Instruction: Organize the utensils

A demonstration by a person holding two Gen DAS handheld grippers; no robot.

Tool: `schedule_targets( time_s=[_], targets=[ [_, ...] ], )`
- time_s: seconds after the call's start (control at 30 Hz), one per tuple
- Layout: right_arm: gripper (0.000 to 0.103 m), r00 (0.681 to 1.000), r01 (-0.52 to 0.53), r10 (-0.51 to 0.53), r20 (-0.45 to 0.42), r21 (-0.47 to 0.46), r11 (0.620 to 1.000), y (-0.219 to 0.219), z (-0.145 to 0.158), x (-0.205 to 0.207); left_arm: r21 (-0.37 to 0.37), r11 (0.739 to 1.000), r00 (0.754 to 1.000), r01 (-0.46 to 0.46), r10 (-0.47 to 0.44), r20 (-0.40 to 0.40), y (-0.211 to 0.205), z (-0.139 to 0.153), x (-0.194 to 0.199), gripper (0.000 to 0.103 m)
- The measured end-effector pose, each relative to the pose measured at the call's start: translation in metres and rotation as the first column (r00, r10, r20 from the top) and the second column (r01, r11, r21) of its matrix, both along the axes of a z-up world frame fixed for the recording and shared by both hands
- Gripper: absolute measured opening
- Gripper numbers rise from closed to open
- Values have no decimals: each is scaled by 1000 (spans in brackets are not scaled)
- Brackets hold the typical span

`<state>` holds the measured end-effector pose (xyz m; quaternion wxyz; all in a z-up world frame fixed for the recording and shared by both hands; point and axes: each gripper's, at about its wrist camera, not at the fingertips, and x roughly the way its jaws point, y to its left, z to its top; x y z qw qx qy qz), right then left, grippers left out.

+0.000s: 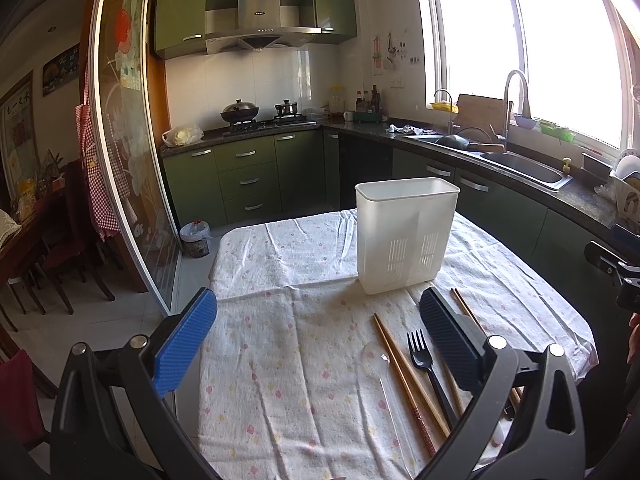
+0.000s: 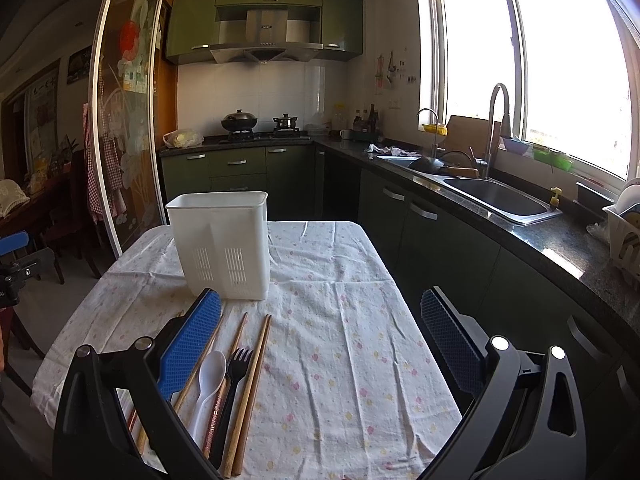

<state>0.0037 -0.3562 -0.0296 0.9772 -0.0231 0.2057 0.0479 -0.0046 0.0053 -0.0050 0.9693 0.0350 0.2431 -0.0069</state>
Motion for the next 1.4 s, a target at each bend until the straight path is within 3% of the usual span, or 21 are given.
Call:
schedule_targets(
  time_s=[0.8,1.4],
  targets=[
    [99,1000,0,0,-13,-4,1000,4,-8,5,-16,1000,999,26,-26,-35,-1,-3,4,97],
    [99,995,-9,7,-99,-18,1000,6,-26,27,-10,999,992,46,-47,-119,-16,-15,19,97]
  ],
)
